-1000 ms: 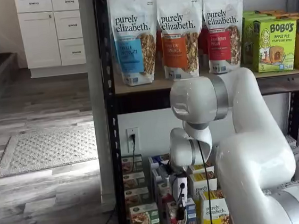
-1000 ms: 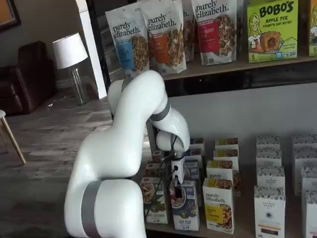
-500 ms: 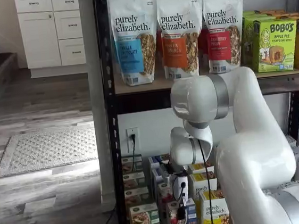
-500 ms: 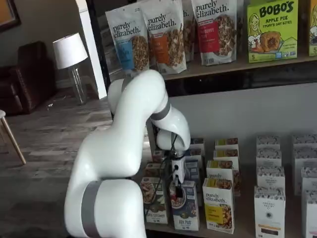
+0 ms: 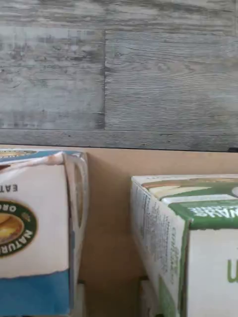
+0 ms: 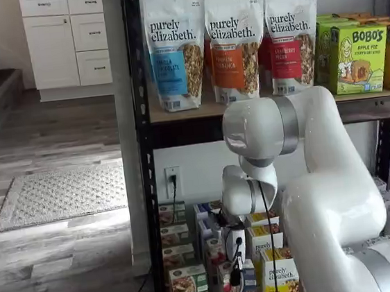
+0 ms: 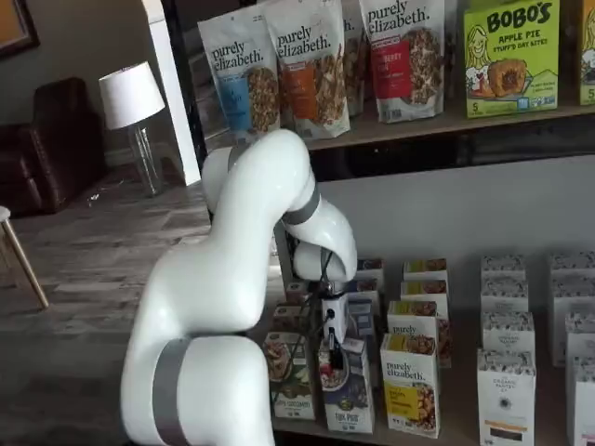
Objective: Pick up the blue and white box that is on the bottom shelf, the second box from the left
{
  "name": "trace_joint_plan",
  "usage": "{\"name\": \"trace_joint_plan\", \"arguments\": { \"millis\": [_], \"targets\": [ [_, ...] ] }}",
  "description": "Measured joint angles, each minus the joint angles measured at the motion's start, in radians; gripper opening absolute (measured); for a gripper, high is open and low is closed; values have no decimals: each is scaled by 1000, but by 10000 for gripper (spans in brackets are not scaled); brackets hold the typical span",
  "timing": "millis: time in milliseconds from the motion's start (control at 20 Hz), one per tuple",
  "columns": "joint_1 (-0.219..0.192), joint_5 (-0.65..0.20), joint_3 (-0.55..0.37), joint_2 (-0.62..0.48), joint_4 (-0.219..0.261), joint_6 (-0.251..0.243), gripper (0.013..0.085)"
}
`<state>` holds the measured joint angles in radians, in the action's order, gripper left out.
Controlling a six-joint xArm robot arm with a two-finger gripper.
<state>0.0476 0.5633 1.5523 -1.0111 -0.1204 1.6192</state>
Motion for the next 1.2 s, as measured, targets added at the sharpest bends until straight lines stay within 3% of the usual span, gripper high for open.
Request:
{"name": "trace_joint_plan", "arguments": {
  "millis": [750,1200],
  "targets": [
    [-1,-40,-85,48,-18,18,450],
    [3,-97,-233,143,-70,66,450]
  ]
}}
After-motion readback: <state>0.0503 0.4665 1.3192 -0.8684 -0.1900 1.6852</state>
